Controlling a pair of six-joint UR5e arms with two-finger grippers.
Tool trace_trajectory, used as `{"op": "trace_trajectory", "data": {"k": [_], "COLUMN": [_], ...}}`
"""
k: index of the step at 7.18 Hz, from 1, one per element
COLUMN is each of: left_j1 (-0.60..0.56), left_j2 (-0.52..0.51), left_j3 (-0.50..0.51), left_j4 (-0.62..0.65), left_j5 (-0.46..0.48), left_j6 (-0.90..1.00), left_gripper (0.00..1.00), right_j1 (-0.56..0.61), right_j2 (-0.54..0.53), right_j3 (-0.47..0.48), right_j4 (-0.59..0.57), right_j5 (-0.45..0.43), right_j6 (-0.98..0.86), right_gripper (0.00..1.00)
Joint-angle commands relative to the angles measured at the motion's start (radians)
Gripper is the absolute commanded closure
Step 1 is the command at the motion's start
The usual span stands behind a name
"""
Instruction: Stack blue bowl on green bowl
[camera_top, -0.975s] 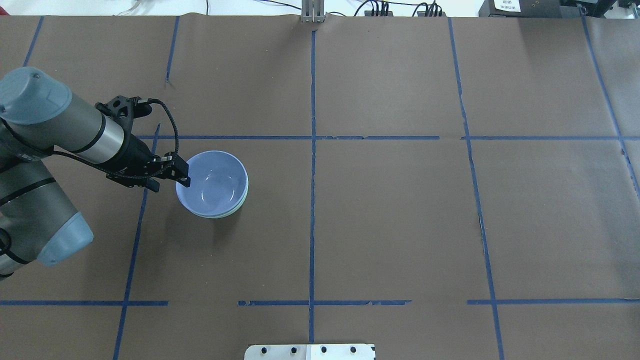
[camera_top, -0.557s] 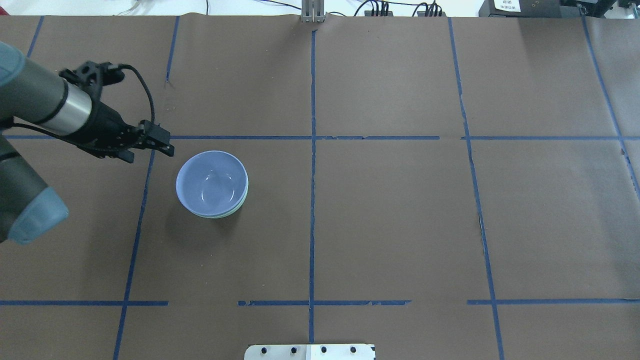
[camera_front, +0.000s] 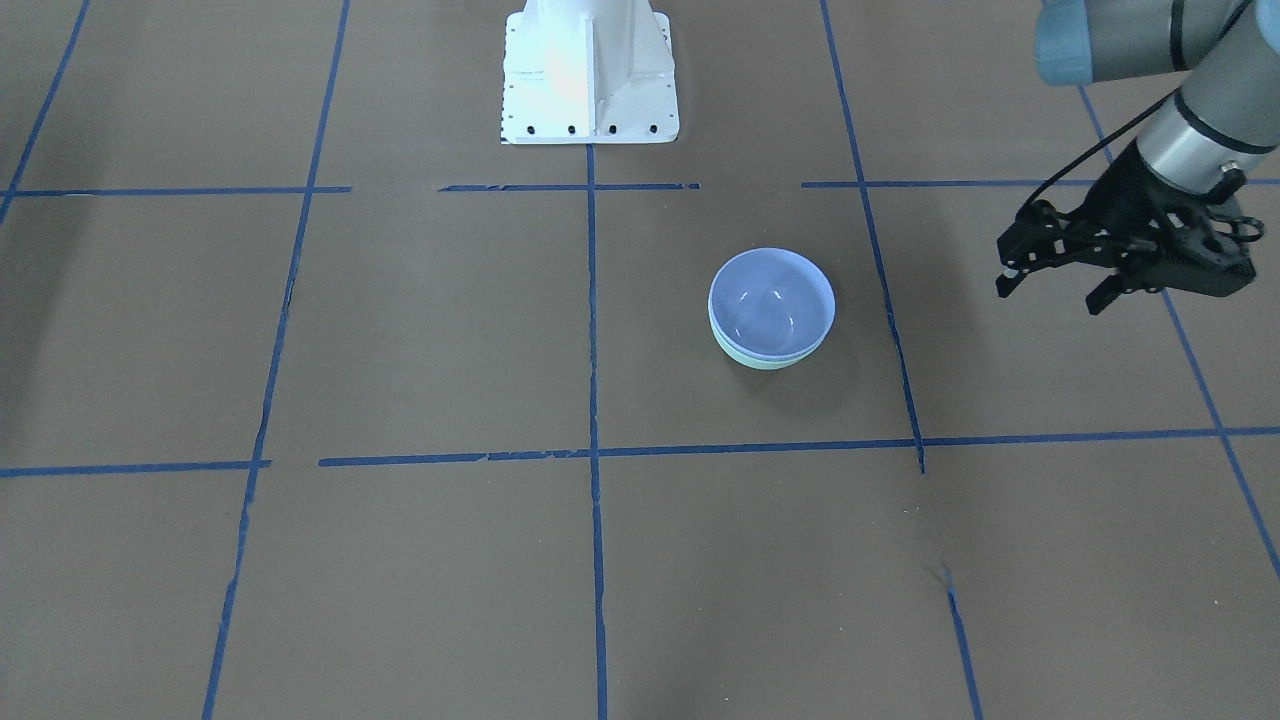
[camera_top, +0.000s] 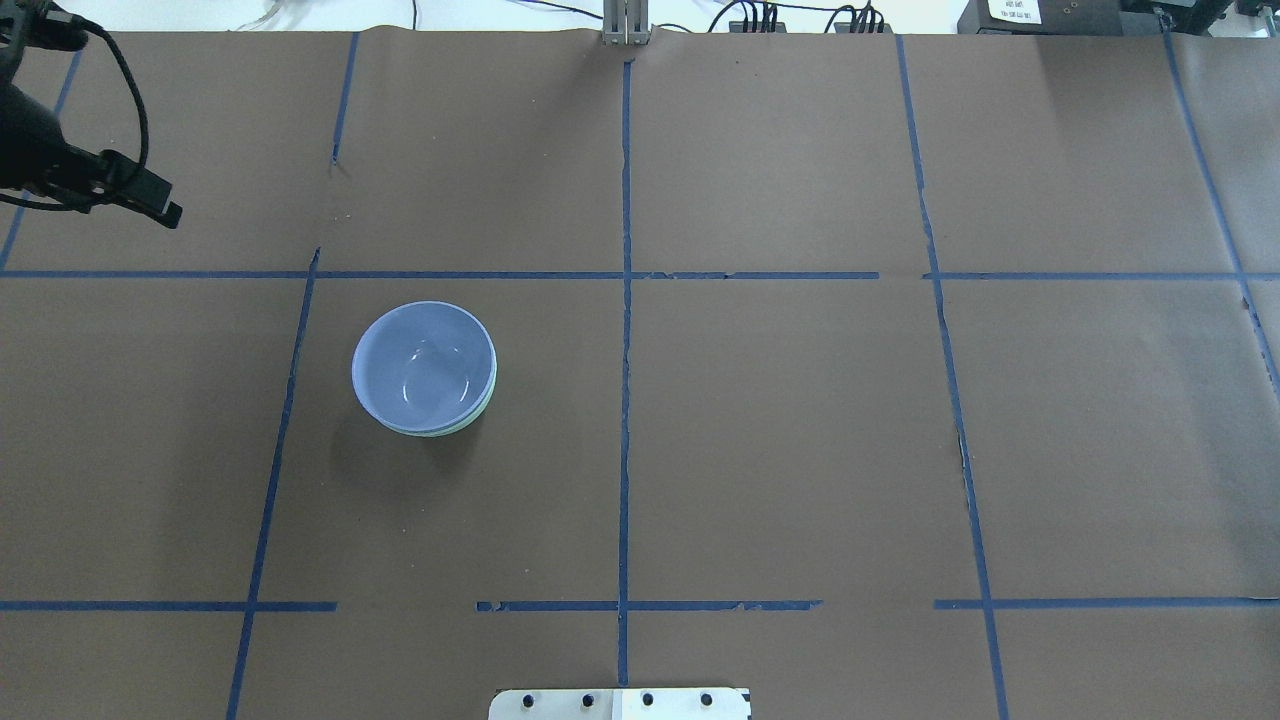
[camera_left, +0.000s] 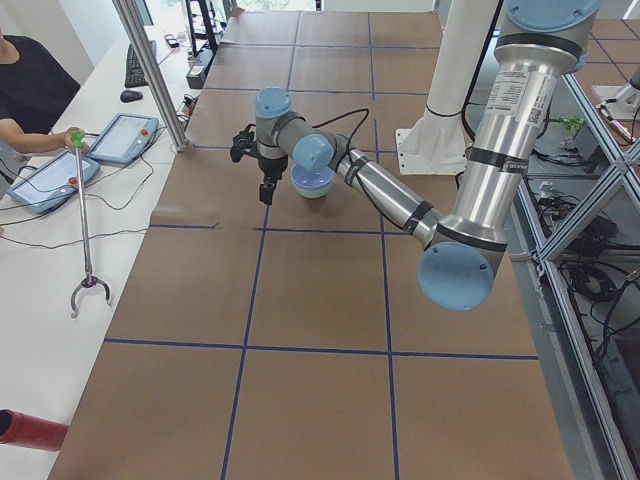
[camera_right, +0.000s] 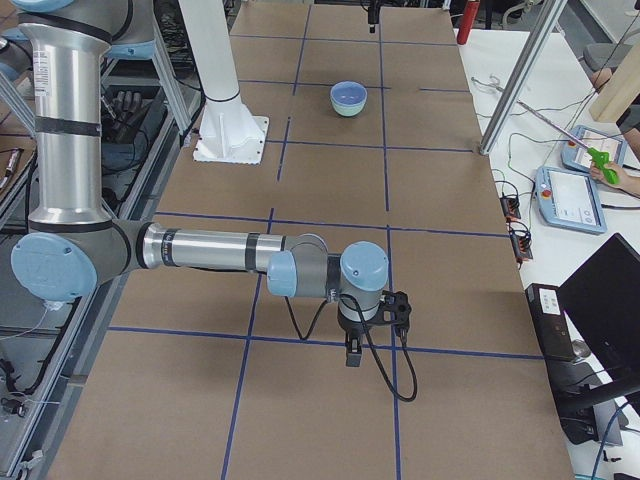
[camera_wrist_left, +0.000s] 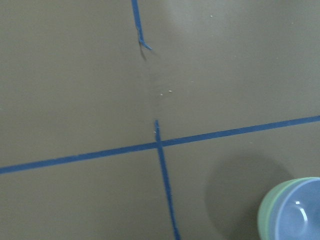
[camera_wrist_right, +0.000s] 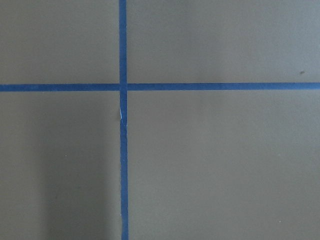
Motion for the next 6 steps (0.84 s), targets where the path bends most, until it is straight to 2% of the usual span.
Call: {"op": "trace_trajectory", "data": {"k": [1,2,3,4,6], "left_j1": [-0.144,-0.191,-0.247,-0.297,-0.393], "left_j2": [0.063,0.065,0.115,0.166,0.272], "left_j3": [0.103,0.169,0.200,0.219,0.240], "left_j4": [0.007,0.002,-0.018,-0.088,-0.098], "left_j5": [-0.002,-0.003,-0.005,-0.009,-0.038], "left_j6": [0.385,0.487,0.567,0.575,0.572], "left_gripper": [0.00,0.00,0.00,0.00,0.00], "right_j1": [0.000,0.000,0.000,0.000,0.000], "right_j2": [0.000,0.000,0.000,0.000,0.000], "right_j3": [0.000,0.000,0.000,0.000,0.000], "right_j4": [-0.001,-0.001,0.001,-0.001,-0.001], "right_j5": [0.000,0.000,0.000,0.000,0.000], "right_j6": [0.000,0.000,0.000,0.000,0.000], "right_gripper": [0.00,0.00,0.00,0.00,0.00]}}
